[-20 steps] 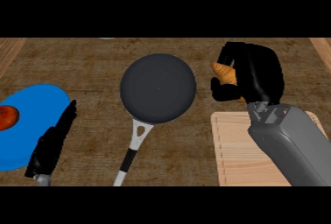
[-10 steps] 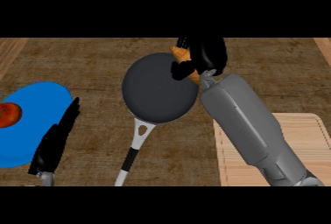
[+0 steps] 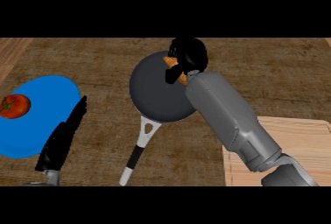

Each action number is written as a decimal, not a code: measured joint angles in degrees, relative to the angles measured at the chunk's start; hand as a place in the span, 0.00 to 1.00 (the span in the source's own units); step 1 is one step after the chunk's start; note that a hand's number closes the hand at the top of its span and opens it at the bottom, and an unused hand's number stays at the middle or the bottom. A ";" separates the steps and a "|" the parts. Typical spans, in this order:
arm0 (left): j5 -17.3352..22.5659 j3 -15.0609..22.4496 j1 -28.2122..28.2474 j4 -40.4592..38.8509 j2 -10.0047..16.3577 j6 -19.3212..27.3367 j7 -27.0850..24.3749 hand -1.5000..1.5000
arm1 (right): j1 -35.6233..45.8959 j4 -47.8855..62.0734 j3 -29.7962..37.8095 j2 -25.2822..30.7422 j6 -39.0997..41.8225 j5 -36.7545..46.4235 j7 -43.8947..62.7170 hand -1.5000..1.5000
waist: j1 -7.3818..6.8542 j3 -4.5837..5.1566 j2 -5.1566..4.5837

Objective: Pick the croissant from the cutting board and place it in the pan

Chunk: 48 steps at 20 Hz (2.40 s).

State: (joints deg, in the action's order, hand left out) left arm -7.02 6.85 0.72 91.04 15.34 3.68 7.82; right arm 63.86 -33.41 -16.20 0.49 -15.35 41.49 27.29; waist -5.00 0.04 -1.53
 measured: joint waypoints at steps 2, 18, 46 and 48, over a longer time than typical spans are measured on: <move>0.10 -0.02 -0.65 -0.03 0.03 -0.33 0.17 0.50 | 0.55 2.62 0.87 -0.18 1.11 -3.46 -1.45 1.00 | -0.76 -0.02 -0.22; -0.80 0.65 -3.07 -1.71 -0.83 -0.77 0.31 0.50 | 0.88 6.65 11.99 -0.48 -15.41 -29.03 -16.50 0.00 | -2.38 -0.13 -0.48; 0.04 -5.17 4.11 2.33 -0.17 -1.48 1.11 0.50 | -27.18 -13.72 24.61 18.46 -8.10 -41.08 -35.61 0.00 | 5.50 -0.02 1.76; 0.05 -5.87 3.80 1.55 -0.17 -1.94 0.61 0.50 | -29.77 -16.85 24.88 20.07 -6.28 -41.55 -34.85 0.00 | 5.39 -0.03 1.71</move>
State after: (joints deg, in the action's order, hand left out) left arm -6.98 0.98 4.52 92.59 15.17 1.75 8.43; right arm 34.09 -50.26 8.68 20.56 -21.62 -0.06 -7.56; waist 0.38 0.01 0.18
